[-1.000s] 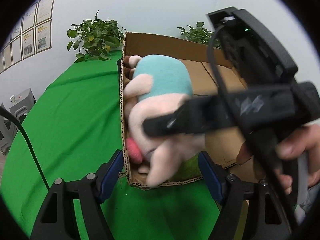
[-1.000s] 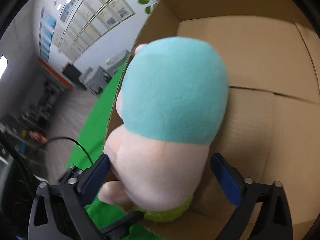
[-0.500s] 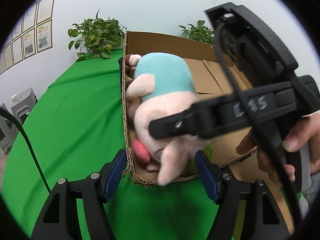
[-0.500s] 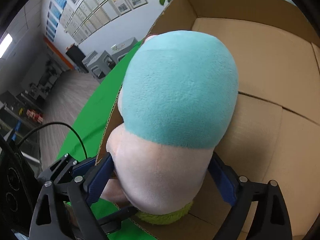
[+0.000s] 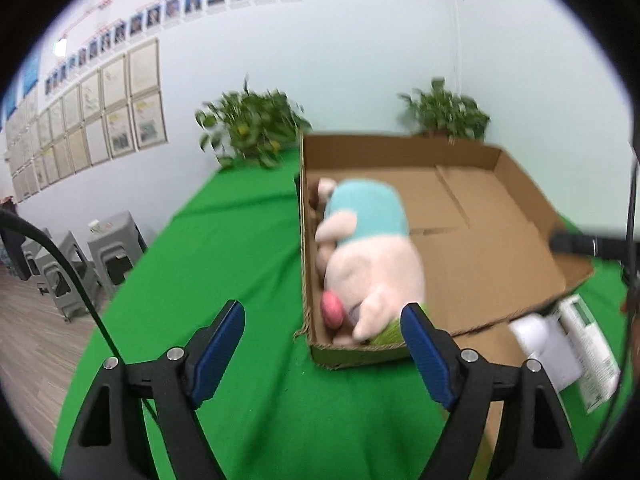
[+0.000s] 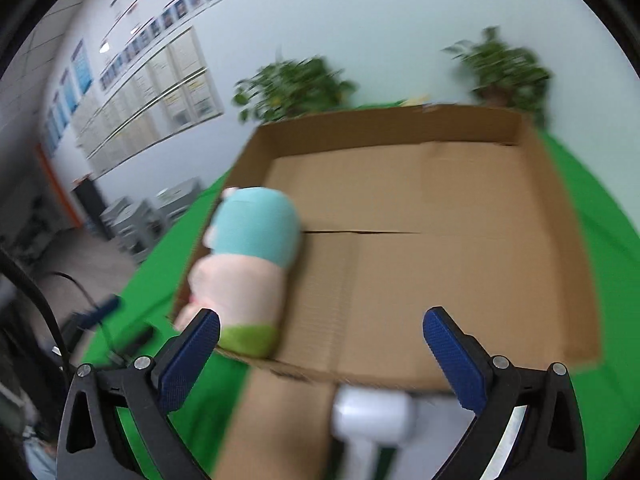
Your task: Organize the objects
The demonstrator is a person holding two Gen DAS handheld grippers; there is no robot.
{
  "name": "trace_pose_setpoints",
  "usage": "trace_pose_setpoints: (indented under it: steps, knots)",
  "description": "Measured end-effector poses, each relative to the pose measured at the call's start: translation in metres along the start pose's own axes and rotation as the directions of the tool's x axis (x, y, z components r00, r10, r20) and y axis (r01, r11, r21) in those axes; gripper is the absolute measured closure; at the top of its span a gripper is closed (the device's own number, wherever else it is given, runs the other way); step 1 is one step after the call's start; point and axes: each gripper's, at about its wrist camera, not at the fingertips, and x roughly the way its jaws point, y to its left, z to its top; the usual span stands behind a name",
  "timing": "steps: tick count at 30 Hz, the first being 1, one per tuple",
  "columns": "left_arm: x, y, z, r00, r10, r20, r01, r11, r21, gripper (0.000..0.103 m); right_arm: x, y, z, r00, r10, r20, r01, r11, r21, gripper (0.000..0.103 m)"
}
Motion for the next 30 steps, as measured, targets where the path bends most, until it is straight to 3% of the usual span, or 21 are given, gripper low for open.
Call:
trace_pose_setpoints:
  steps: [2, 4, 9, 10, 11, 12, 13, 14, 15, 16, 17, 18, 19, 20, 21, 23, 25, 27, 30]
  knots:
    - [-0.016, -0.008, 0.003, 0.999, -0.001, 0.041, 0.002, 1.0, -0.014, 0.021, -0.035, -0.023, -0.023, 1.0, -0.014, 0.018, 0.013, 1.0, 0.025, 0.0]
    - [-0.029, -0.02, 0.007, 0.998, -0.003, 0.066, 0.004, 1.0, -0.013, 0.021, -0.082, -0.088, -0.035, 0.999, -0.025, 0.029, 0.024, 0.999, 0.029, 0.001]
    - [-0.044, -0.041, 0.011, 0.995, -0.041, 0.094, 0.039, 0.999, 0.02, 0.022, -0.127, -0.114, -0.077, 0.999, -0.011, 0.051, 0.009, 1.0, 0.027, 0.002]
    - [-0.048, -0.044, 0.01, 0.993, -0.049, 0.104, 0.047, 0.999, 0.024, 0.031, -0.126, -0.123, -0.09, 0.999, -0.006, 0.052, 0.004, 1.0, 0.031, 0.009]
    - [-0.052, -0.046, 0.009, 0.992, -0.067, 0.109, 0.064, 0.997, 0.03, 0.047, -0.13, -0.123, -0.096, 0.998, -0.001, 0.056, -0.001, 1.0, 0.027, 0.027]
    - [-0.052, -0.048, 0.009, 0.992, -0.085, 0.097, 0.082, 0.996, 0.032, 0.085, -0.129, -0.119, -0.1, 0.998, -0.002, 0.062, 0.001, 1.0, 0.018, 0.038]
    - [-0.051, -0.05, 0.008, 0.992, -0.108, 0.063, 0.106, 0.994, 0.026, 0.099, -0.124, -0.116, -0.106, 0.998, -0.013, 0.066, 0.012, 1.0, 0.007, 0.058]
    - [-0.051, -0.05, 0.007, 0.992, -0.122, 0.044, 0.122, 0.993, 0.013, 0.098, -0.122, -0.11, -0.107, 0.997, -0.02, 0.069, 0.02, 1.0, -0.002, 0.066]
    - [-0.05, -0.05, 0.006, 0.99, -0.138, 0.032, 0.138, 0.99, -0.004, 0.098, -0.122, -0.107, -0.108, 0.997, -0.015, 0.069, 0.016, 1.0, -0.013, 0.066]
    - [-0.05, -0.049, 0.004, 0.99, -0.142, 0.026, 0.142, 0.99, -0.019, 0.084, -0.124, -0.104, -0.11, 0.998, 0.005, 0.07, -0.003, 1.0, -0.028, 0.066]
    - [-0.05, -0.051, 0.003, 0.991, -0.134, 0.012, 0.134, 0.991, -0.018, 0.067, -0.126, -0.101, -0.111, 0.997, 0.019, 0.071, -0.017, 0.999, -0.037, 0.058]
    - [-0.051, -0.052, 0.002, 0.991, -0.13, 0.008, 0.13, 0.991, -0.018, 0.024, -0.129, -0.098, -0.113, 0.997, 0.028, 0.072, -0.024, 0.999, -0.045, 0.046]
    - [-0.054, -0.052, 0.001, 0.991, -0.13, 0.026, 0.131, 0.991, -0.025, 0.009, -0.134, -0.096, -0.116, 0.996, 0.031, 0.079, -0.027, 0.998, -0.051, 0.007]
    - [-0.059, -0.051, -0.002, 0.988, -0.138, 0.062, 0.14, 0.99, -0.034, 0.009, -0.136, -0.093, -0.118, 0.995, 0.026, 0.095, -0.021, 0.998, -0.055, 0.0]
    - [-0.063, -0.05, -0.004, 0.986, -0.149, 0.079, 0.152, 0.988, -0.036, 0.009, -0.139, -0.089, -0.118, 0.995, 0.015, 0.104, -0.008, 0.998, -0.062, 0.0]
    - [-0.059, -0.052, -0.006, 0.984, -0.173, 0.041, 0.175, 0.984, -0.032, 0.009, -0.14, -0.086, -0.121, 0.995, 0.0, 0.098, 0.008, 0.997, -0.082, 0.0]
    - [-0.051, -0.051, -0.01, 0.975, -0.221, -0.012, 0.22, 0.974, -0.051, 0.009, -0.138, -0.082, -0.122, 0.997, 0.04, 0.065, -0.035, 0.996, -0.078, 0.0]
    - [-0.041, -0.05, -0.015, 0.96, -0.275, -0.062, 0.269, 0.959, -0.089, 0.009, -0.137, -0.081, -0.128, 0.995, 0.099, 0.03, -0.097, 0.993, -0.068, 0.0]
    - [-0.022, -0.045, -0.025, 0.92, -0.368, -0.136, 0.343, 0.923, -0.172, 0.009, -0.138, -0.075, -0.143, 0.98, 0.199, -0.031, -0.201, 0.977, -0.071, 0.0]
